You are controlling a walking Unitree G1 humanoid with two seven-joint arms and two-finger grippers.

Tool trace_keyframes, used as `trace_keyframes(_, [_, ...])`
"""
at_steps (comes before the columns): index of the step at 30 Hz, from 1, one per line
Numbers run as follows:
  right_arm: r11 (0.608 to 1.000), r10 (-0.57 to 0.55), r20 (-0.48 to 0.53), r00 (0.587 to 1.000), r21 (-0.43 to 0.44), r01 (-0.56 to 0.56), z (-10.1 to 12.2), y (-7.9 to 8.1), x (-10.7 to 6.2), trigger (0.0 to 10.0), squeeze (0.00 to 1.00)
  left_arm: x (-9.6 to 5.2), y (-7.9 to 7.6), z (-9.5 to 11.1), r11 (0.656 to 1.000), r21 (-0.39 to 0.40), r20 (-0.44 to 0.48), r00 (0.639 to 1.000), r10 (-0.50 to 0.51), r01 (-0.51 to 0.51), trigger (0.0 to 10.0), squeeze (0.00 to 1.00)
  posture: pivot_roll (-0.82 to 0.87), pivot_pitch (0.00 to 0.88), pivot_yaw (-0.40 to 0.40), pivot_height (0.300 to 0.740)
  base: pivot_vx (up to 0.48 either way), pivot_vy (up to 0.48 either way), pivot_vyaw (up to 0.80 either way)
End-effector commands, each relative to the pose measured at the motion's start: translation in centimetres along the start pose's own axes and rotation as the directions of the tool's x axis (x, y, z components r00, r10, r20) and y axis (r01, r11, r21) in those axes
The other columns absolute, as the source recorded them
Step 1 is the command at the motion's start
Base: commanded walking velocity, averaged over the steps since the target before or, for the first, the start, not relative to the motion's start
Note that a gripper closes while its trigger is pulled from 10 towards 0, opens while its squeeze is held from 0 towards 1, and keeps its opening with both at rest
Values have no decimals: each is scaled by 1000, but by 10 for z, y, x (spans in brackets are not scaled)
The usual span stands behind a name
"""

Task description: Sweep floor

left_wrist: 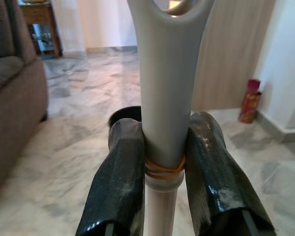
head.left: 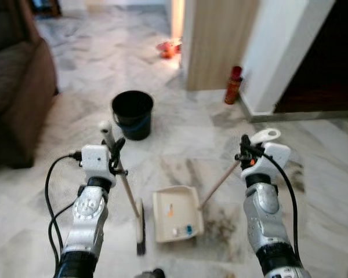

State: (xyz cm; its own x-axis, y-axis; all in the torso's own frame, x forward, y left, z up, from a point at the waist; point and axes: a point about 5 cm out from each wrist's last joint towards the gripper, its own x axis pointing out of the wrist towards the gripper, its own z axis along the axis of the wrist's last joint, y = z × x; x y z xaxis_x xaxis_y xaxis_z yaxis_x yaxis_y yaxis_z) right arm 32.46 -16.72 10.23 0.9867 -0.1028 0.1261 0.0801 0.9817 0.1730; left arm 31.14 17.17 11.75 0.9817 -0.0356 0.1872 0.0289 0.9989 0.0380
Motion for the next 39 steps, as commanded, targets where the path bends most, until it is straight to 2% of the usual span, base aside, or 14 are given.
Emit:
trace_keyframes(1, [1000, 2, 52, 999, 14, -3, 12, 0, 4, 10000, 0, 3, -3, 7, 1000, 14, 31, 999, -17, 16, 10000, 0, -20, 103, -8, 740, 337, 0, 0])
trace_keyframes(16, [999, 29, 58, 998, 15, -30, 12, 3, 4, 10000, 0, 4, -3, 8, 1000, 19, 34, 999, -16, 15, 10000, 0, -18, 105, -9, 740, 340, 0, 524])
trace_keyframes(39, [998, 54, 47, 997, 12, -55, 11, 6, 4, 10000, 0, 4, -3, 8, 1000, 22, 34, 999, -15, 15, 10000, 0, -19, 107, -11, 740, 344, 0, 0])
